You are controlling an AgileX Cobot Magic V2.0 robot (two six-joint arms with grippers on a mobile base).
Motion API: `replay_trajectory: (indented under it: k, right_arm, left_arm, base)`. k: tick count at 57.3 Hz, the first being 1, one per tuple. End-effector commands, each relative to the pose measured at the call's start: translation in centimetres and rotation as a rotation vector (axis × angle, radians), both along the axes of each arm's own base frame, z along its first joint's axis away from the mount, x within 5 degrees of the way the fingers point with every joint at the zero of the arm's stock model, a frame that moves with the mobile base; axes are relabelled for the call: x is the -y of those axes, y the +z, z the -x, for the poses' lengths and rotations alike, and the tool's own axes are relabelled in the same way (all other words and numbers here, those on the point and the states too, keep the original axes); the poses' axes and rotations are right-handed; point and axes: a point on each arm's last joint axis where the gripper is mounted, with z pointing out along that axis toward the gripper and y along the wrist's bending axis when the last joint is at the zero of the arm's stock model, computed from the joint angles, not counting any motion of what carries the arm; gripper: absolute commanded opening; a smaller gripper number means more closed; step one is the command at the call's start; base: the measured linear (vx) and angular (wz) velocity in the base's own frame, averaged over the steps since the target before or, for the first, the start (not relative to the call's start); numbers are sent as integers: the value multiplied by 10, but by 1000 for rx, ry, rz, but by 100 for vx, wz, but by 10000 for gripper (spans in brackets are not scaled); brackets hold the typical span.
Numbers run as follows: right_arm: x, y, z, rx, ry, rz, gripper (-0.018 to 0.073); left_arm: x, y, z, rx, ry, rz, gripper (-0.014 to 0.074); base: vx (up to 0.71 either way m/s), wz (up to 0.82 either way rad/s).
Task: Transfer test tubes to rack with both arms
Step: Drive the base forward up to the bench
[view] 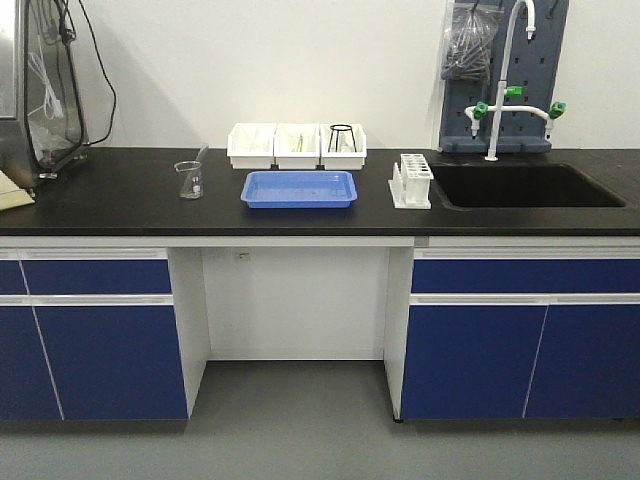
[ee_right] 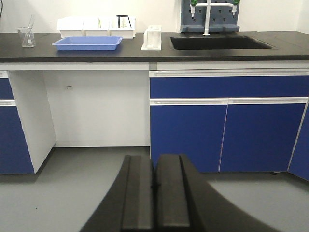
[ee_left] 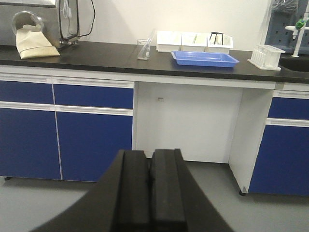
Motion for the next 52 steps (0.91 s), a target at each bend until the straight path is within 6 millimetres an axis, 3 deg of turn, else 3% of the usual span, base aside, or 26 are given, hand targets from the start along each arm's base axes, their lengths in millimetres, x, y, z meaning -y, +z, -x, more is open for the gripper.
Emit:
replay_trajectory:
  k: [1, 52]
  right_arm:
    - [0, 3, 0, 76, -4, 8, -8]
    - [0, 3, 0, 76, 6, 8, -8]
  left_arm:
    - [0, 16, 2, 113, 0, -1, -4]
    - [0, 16, 2, 113, 0, -1, -4]
  base:
    - [0, 0]
    - [0, 0]
